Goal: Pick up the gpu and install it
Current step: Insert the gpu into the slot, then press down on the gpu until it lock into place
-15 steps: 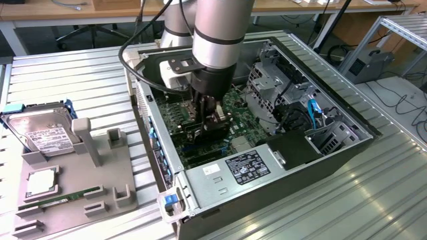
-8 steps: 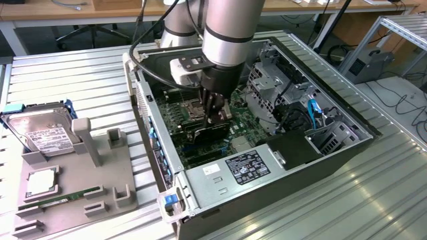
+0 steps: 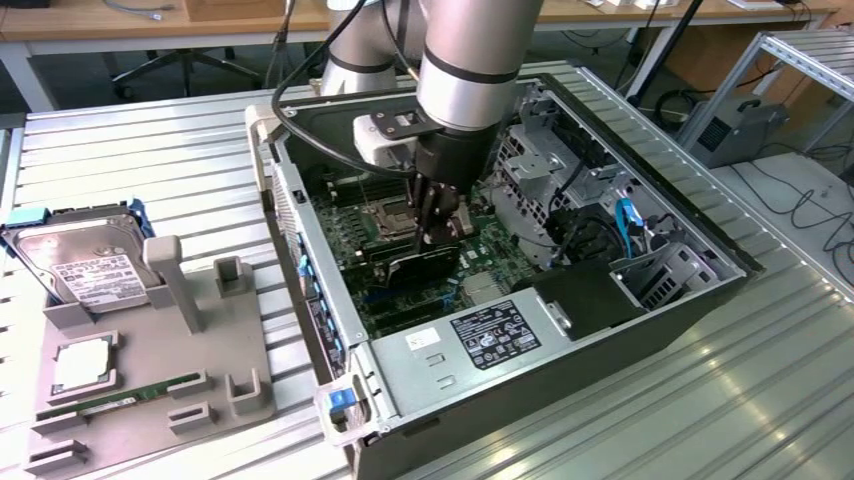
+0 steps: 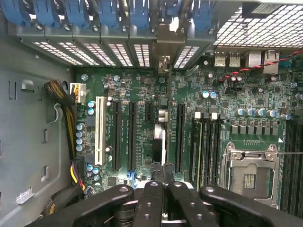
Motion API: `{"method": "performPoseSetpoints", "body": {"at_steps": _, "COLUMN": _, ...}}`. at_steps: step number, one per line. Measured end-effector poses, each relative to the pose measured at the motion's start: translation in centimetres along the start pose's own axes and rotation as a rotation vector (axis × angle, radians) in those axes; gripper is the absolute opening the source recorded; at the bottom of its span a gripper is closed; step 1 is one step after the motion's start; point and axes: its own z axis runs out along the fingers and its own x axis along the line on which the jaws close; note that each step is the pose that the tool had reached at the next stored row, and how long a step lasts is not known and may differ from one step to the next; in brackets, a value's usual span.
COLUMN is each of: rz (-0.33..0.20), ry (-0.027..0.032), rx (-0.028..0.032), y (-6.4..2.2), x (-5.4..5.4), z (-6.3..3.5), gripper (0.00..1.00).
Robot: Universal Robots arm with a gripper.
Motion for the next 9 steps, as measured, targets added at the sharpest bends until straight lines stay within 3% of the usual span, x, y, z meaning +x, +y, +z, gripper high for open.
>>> {"method": "performPoseSetpoints", "body": {"at_steps": 6, "rz": 0.000, "ry": -0.0001, "rx": 0.0001, "y": 0.12, "x": -0.01, "z": 0.03, "gripper": 0.11}}
{"method": "performPoseSetpoints", "body": {"at_steps": 9, "rz": 0.000, "ry": 0.0000, "rx": -0.0001, "y": 0.89, "x": -0.03, "z": 0.12, "gripper": 0.11}}
